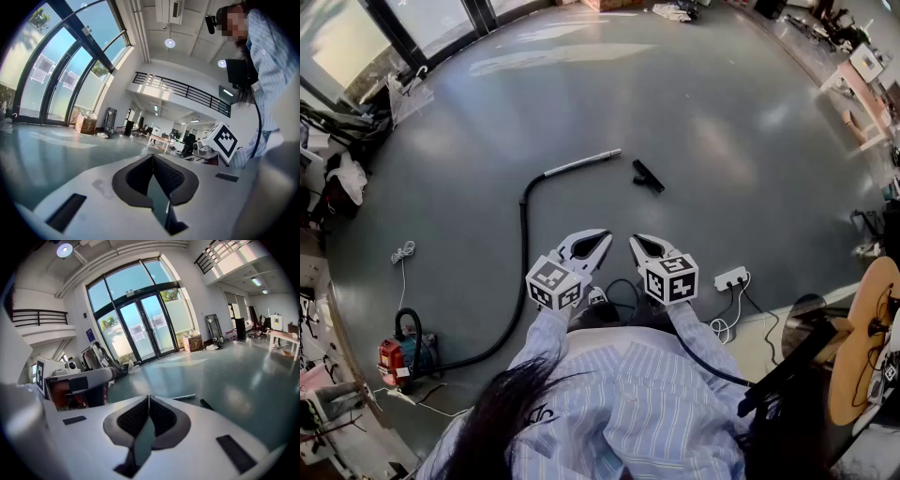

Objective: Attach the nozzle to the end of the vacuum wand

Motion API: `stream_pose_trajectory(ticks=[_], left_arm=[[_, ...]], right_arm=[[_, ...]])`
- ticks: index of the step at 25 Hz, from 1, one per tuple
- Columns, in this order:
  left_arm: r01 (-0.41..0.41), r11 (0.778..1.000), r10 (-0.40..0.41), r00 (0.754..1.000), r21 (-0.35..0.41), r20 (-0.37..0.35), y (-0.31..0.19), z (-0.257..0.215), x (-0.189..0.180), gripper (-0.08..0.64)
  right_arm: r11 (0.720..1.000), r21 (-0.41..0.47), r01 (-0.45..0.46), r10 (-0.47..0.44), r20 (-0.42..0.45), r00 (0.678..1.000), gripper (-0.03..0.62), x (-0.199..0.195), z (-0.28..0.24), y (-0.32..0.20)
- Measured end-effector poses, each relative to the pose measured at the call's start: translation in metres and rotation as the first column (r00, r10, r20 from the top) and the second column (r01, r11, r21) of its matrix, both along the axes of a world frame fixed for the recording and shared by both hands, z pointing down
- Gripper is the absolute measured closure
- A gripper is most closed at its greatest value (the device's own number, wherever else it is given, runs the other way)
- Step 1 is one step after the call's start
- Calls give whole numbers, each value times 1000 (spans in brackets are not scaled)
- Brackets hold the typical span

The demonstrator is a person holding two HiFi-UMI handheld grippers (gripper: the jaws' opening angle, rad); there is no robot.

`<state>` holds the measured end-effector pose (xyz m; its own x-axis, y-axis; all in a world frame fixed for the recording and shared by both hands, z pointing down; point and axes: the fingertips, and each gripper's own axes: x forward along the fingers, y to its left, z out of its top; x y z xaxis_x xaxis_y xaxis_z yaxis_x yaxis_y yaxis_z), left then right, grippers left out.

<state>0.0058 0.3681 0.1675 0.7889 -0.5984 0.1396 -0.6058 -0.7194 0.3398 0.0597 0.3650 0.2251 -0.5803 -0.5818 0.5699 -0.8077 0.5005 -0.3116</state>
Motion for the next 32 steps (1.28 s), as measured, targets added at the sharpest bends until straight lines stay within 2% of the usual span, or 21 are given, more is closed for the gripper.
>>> stream_pose_trajectory(ticks=[10, 18, 25, 32], left_arm=[[-3, 1000, 3, 1000, 0, -16, -1, -3, 0, 555], [-21, 1000, 21, 1000, -4, -19, 4, -1, 0, 555], [-17, 1000, 17, 999, -8, -28, 4, 1, -16, 555], [6, 999, -9, 995, -37, -102, 5, 5, -33, 555]], right_arm=[[1000, 3, -13, 13, -11, 1000, 577, 3, -1, 3], [998, -3, -66, 66, 32, 997, 577, 8, -2, 3], [995, -23, -95, 96, 28, 995, 577, 1, 4, 5], [992, -28, -122, 122, 7, 993, 577, 0, 11, 12]])
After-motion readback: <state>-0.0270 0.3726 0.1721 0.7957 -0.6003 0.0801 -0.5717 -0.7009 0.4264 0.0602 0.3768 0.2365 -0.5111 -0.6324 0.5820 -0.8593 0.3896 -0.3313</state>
